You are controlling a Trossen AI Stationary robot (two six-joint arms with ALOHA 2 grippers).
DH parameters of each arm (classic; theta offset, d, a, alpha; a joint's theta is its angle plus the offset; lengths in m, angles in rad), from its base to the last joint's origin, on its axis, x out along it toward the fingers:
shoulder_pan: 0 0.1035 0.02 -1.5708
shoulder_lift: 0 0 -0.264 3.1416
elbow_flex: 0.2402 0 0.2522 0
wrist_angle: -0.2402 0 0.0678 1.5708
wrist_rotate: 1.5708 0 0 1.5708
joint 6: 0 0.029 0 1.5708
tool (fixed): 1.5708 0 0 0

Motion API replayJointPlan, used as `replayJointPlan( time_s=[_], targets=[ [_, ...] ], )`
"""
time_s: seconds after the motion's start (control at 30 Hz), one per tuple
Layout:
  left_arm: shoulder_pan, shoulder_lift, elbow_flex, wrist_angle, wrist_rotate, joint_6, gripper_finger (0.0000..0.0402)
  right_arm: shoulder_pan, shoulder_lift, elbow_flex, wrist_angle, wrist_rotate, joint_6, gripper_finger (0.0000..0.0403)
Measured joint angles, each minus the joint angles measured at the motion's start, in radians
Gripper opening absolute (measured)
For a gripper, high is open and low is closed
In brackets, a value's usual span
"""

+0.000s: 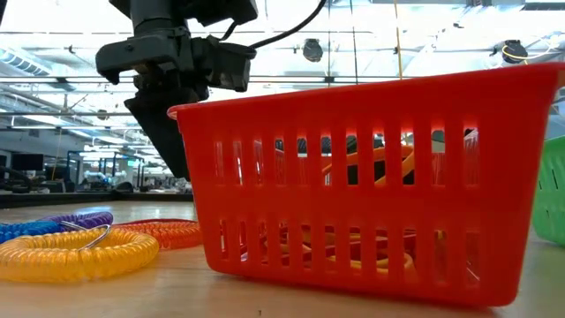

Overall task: Pick & Place Office Desk Supplies
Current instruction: Put the red rubber band into the red bin

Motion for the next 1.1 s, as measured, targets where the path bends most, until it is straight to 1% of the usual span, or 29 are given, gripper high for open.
replayJointPlan(
  time_s=[0.13,0.23,0.53,0.63,0.7,0.83,0.93,1.0,1.1],
  targets=[
    [0.0,0.005,0.0,-0.008,0.0,-0.087,0.017,0.0,0.0,0.0,0.0,0.0,0.0,0.0141],
    [-0.004,0.006,0.0,-0.013,-0.003,-0.122,0.017,0.0,0.0,0.0,0.0,0.0,0.0,0.0141],
    [-0.027,0.008,0.004,-0.017,-0.009,-0.156,0.017,0.0,0.0,0.0,0.0,0.0,0.0,0.0141],
    [-0.032,0.008,0.031,-0.037,-0.009,-0.167,0.017,0.0,0.0,0.0,0.0,0.0,0.0,0.0141],
    [-0.04,0.03,0.058,-0.036,-0.01,-0.174,0.017,0.0,0.0,0.0,0.0,0.0,0.0,0.0141],
    [-0.066,0.108,0.159,-0.096,-0.01,-0.122,0.017,0.0,0.0,0.0,-0.003,-0.004,0.006,0.0141],
    [-0.074,0.165,0.235,-0.19,-0.046,-0.057,0.017,0.0,0.0,0.0,-0.008,-0.004,0.008,0.0141],
    [-0.065,0.182,0.247,-0.224,-0.059,-0.033,0.017,0.0,0.0,0.0,-0.016,-0.004,0.008,0.0141],
    [-0.048,0.188,0.239,-0.216,-0.041,0.008,0.017,0.0,0.0,0.0,-0.023,-0.004,0.018,0.0141]
  ],
)
